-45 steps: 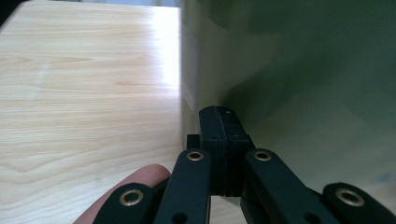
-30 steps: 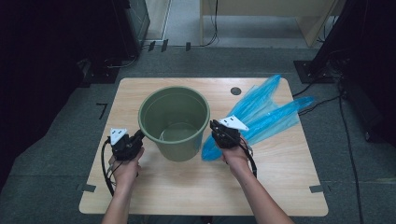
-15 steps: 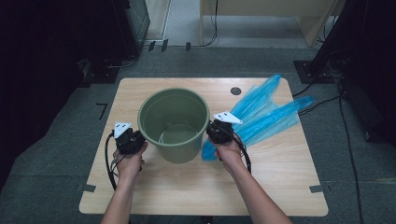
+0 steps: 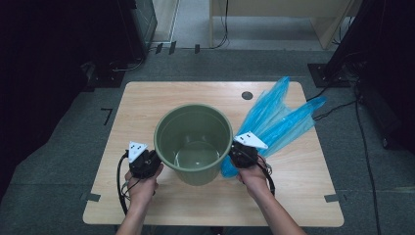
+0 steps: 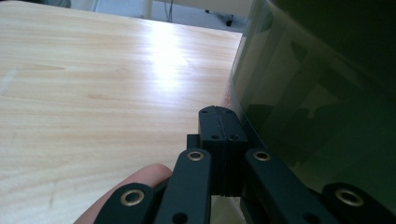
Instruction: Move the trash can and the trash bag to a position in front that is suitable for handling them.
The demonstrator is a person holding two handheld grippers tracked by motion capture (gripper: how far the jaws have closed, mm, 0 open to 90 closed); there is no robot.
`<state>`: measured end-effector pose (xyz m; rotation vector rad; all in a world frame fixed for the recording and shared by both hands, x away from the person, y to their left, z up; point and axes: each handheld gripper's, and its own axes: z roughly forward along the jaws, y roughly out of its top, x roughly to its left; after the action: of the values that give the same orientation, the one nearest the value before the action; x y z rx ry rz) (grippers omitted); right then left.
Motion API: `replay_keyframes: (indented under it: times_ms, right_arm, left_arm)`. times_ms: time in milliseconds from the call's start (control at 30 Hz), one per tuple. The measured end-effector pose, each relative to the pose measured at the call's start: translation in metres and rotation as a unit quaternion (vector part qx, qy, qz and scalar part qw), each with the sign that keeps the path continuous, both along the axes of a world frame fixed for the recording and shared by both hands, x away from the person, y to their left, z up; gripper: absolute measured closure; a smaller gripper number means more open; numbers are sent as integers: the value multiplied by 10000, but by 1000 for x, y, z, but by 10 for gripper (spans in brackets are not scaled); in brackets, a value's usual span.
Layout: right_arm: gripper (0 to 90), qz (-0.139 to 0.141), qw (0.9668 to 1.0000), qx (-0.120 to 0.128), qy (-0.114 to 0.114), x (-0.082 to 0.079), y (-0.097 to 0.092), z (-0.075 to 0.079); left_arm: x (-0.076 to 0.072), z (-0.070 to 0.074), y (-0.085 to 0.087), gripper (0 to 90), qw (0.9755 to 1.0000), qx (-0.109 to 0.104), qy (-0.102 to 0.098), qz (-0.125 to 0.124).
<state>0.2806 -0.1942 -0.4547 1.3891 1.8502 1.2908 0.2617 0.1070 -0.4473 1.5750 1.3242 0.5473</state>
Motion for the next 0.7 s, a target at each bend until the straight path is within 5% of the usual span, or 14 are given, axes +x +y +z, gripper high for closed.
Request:
replay_keyframes:
  times_ms: [233,433,467,600,700]
  right_arm:
    - [900,10,10000,4,-3,-32,-15,0]
    - [900,102,9997,-225,-65,-54,-27,1]
    - [880,136,9995,-285,-90,-57,-29,0]
    - [663,-439,9966,-673,-183,-52,-39,-5]
    - [460,-1139,9919,-556,129,-33,-51,-14]
  left_arm:
    - [-24,-1,-11,900,9998,62,-71,-197]
    - [-36,-2,-16,900,9989,126,-144,-422]
    - [-36,-3,-15,847,9990,177,-186,-361]
    - [-29,-14,-1,555,9992,322,-6,-228]
    - [-24,-26,11,450,9986,500,171,-36]
